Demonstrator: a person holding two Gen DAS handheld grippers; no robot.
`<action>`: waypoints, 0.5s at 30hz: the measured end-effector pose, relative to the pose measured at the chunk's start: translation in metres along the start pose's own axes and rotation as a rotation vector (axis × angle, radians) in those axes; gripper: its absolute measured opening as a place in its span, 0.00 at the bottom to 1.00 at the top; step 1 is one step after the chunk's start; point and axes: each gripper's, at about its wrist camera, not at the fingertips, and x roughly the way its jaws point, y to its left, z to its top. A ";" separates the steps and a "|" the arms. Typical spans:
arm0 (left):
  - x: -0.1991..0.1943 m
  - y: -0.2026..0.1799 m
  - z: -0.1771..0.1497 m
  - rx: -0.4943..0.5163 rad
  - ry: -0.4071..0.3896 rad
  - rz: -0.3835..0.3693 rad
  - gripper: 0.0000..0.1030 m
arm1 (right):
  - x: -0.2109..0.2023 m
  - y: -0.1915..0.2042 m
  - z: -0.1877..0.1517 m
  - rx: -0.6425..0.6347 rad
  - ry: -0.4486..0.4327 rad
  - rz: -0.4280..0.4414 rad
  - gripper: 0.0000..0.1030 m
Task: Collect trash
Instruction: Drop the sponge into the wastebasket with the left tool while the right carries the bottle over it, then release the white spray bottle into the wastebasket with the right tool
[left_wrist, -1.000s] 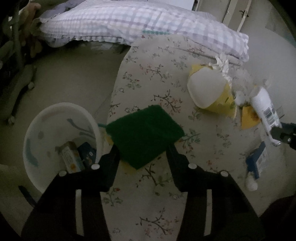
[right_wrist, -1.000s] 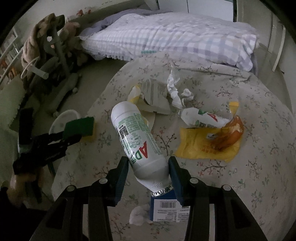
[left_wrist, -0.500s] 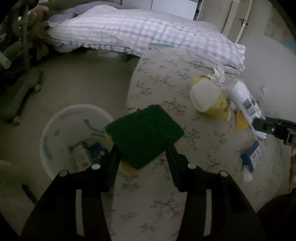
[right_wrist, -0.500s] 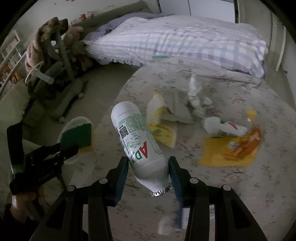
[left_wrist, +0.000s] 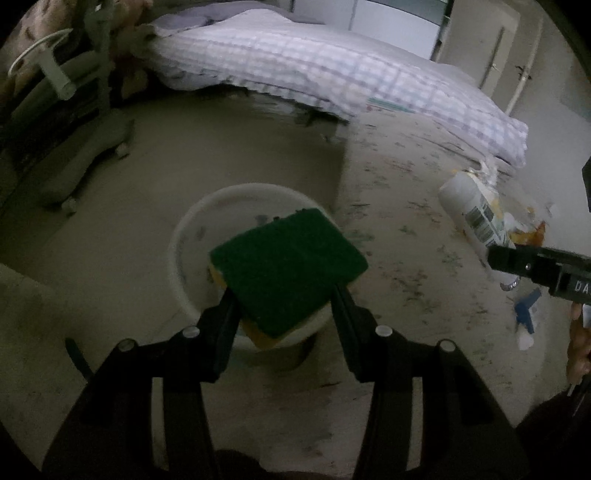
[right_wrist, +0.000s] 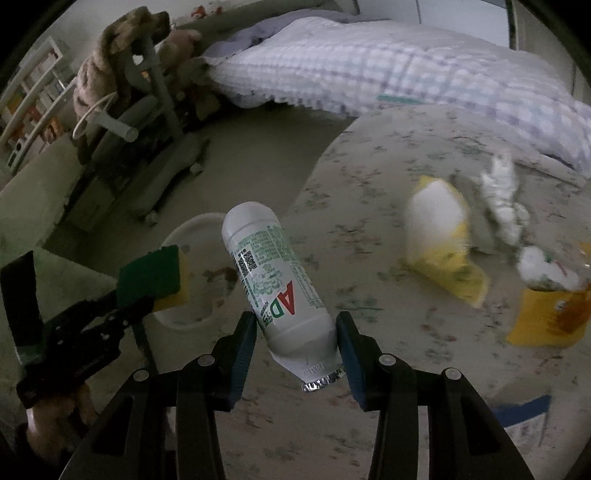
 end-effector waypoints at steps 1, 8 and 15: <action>0.000 0.007 -0.001 -0.012 0.001 0.008 0.50 | 0.004 0.003 0.001 -0.002 0.004 0.003 0.44; 0.004 0.034 -0.005 -0.092 0.042 0.069 0.65 | 0.026 0.026 0.004 -0.037 0.032 0.020 0.44; 0.000 0.042 -0.013 -0.083 0.052 0.129 0.78 | 0.043 0.044 0.006 -0.066 0.052 0.018 0.44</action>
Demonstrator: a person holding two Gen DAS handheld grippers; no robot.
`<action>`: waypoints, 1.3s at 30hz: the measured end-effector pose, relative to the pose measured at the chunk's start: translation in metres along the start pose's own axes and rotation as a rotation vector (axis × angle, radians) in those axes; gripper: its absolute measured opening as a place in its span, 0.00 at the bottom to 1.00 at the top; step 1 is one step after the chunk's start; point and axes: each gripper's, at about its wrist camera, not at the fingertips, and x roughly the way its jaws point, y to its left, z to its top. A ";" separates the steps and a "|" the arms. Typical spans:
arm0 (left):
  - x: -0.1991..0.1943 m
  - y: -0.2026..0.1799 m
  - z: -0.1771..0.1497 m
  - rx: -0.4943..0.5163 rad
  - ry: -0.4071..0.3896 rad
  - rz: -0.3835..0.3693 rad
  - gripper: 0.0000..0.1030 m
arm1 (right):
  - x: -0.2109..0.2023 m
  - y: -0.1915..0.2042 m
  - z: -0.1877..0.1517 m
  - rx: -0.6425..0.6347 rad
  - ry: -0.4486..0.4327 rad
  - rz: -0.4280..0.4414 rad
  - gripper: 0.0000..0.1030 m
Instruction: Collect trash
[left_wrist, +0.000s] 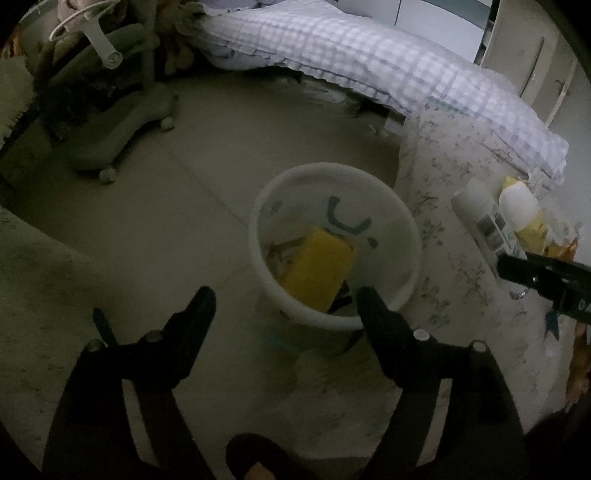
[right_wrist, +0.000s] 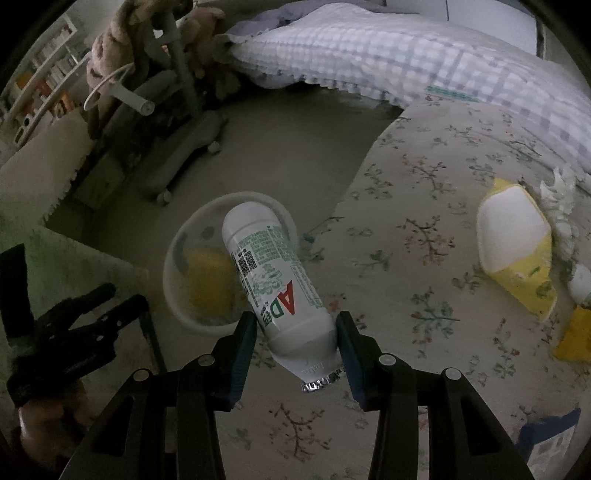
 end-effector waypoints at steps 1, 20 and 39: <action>-0.001 0.001 -0.001 0.005 0.001 0.007 0.79 | 0.002 0.002 0.001 -0.002 0.002 0.001 0.44; -0.008 0.040 -0.015 -0.037 0.005 0.067 0.83 | 0.052 0.039 0.013 -0.002 0.010 0.014 0.50; -0.027 0.007 -0.014 -0.012 -0.029 0.011 0.83 | -0.019 0.008 -0.003 0.009 -0.071 -0.080 0.67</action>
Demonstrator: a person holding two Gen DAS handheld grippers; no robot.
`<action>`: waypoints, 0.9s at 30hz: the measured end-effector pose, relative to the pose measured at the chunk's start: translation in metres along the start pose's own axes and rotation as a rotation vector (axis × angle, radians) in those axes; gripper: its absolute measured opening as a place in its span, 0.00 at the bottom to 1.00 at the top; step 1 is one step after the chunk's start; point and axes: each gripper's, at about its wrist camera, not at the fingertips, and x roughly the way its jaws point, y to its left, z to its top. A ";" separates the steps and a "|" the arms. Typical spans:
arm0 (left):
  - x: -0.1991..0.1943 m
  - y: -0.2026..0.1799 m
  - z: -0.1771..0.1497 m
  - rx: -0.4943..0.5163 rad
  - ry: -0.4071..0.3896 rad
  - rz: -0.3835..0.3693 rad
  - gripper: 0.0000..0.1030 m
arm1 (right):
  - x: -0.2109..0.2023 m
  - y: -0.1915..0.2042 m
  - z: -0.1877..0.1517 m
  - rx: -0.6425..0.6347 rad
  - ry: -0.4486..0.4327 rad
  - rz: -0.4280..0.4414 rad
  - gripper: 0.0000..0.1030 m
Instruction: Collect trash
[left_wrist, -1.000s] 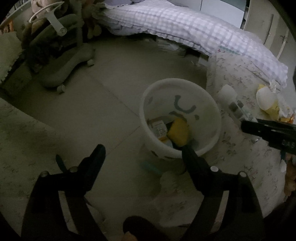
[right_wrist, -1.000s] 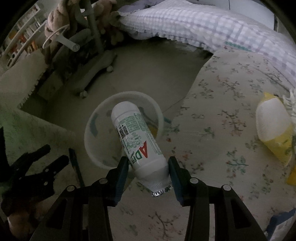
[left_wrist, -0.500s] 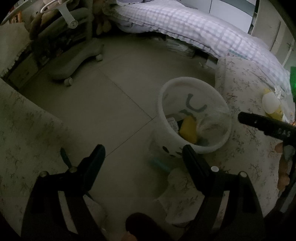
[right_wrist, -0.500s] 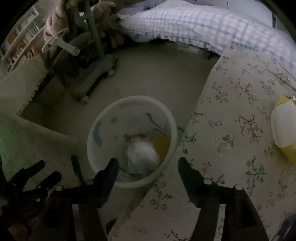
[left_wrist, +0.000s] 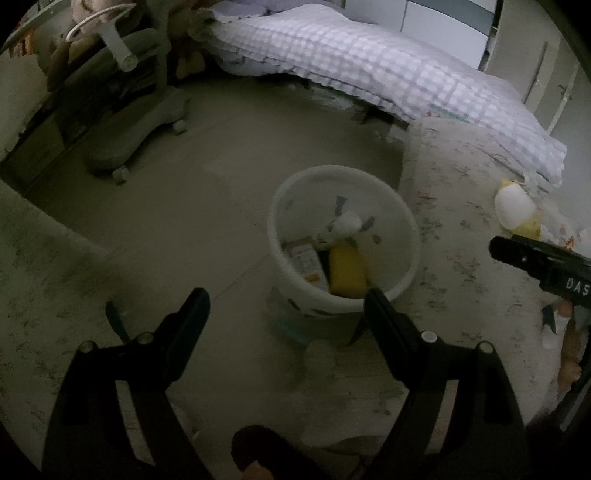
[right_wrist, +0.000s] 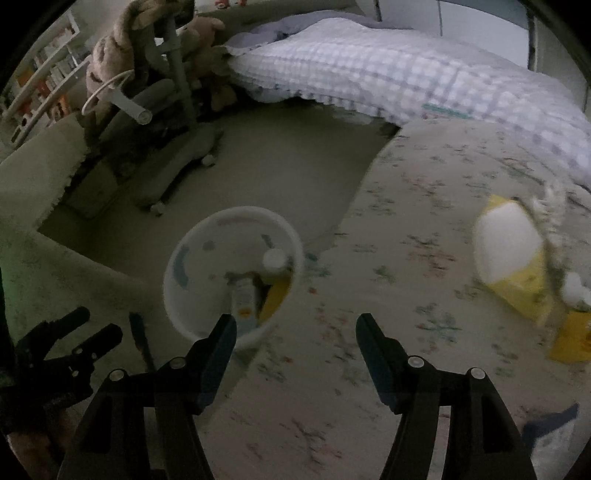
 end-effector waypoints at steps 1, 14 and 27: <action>-0.001 -0.005 0.000 0.009 -0.003 0.000 0.85 | -0.007 -0.007 -0.001 0.001 -0.008 -0.013 0.67; -0.006 -0.079 0.009 0.136 -0.006 -0.063 0.99 | -0.078 -0.111 -0.033 0.013 -0.017 -0.201 0.76; 0.000 -0.139 -0.003 0.247 0.056 -0.095 0.99 | -0.100 -0.204 -0.089 0.128 0.092 -0.243 0.83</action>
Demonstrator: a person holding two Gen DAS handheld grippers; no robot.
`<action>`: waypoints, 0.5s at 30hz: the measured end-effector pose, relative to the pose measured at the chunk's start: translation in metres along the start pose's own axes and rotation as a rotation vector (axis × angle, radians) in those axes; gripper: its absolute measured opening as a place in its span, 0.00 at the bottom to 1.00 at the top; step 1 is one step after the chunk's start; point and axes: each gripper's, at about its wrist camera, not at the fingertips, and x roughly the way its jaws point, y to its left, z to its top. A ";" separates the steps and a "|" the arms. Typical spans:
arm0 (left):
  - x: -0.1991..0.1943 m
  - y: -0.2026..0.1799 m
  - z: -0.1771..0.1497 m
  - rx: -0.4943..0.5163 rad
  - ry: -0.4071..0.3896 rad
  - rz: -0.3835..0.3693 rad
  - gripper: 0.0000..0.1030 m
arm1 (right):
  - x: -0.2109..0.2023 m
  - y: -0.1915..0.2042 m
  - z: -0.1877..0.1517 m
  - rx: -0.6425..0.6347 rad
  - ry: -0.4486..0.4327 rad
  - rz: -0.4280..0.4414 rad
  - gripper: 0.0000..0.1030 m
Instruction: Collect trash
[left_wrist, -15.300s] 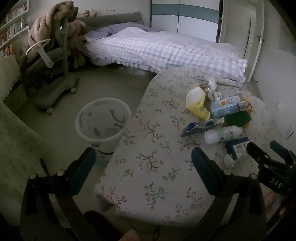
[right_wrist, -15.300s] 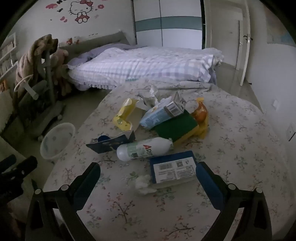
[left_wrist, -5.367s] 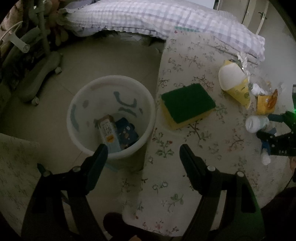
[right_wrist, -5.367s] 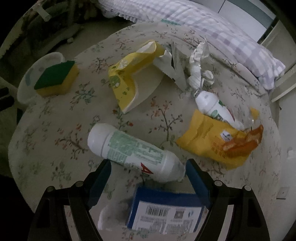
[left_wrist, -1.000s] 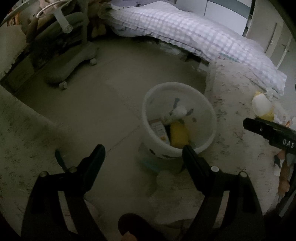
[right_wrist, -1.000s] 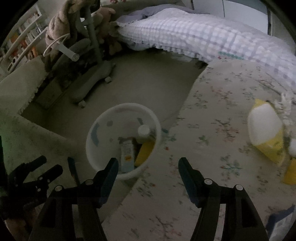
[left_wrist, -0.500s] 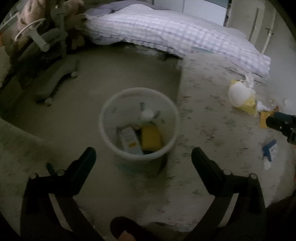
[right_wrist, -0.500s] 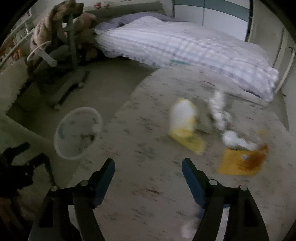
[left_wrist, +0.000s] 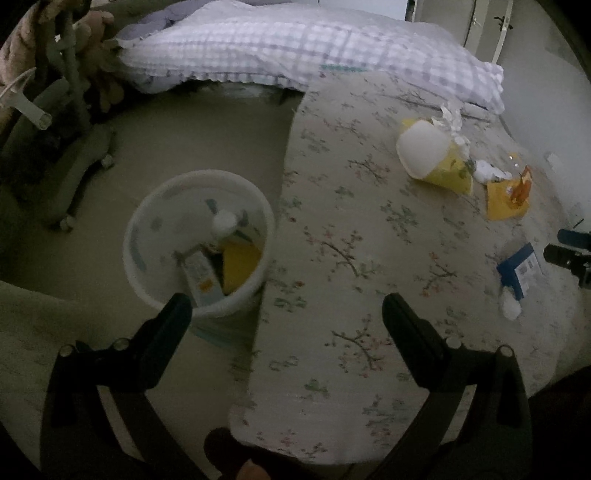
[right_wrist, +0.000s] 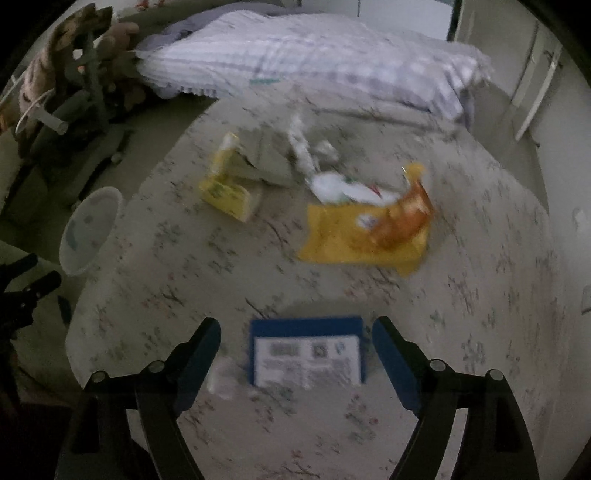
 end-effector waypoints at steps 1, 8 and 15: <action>0.001 -0.003 0.000 0.001 0.003 -0.002 0.99 | 0.003 -0.003 -0.002 0.007 0.009 0.001 0.83; 0.004 -0.018 -0.005 0.034 0.020 -0.002 0.99 | 0.028 -0.019 -0.013 0.075 0.095 0.065 0.88; 0.007 -0.024 -0.007 0.049 0.031 0.002 0.99 | 0.053 -0.011 -0.013 0.072 0.169 0.082 0.92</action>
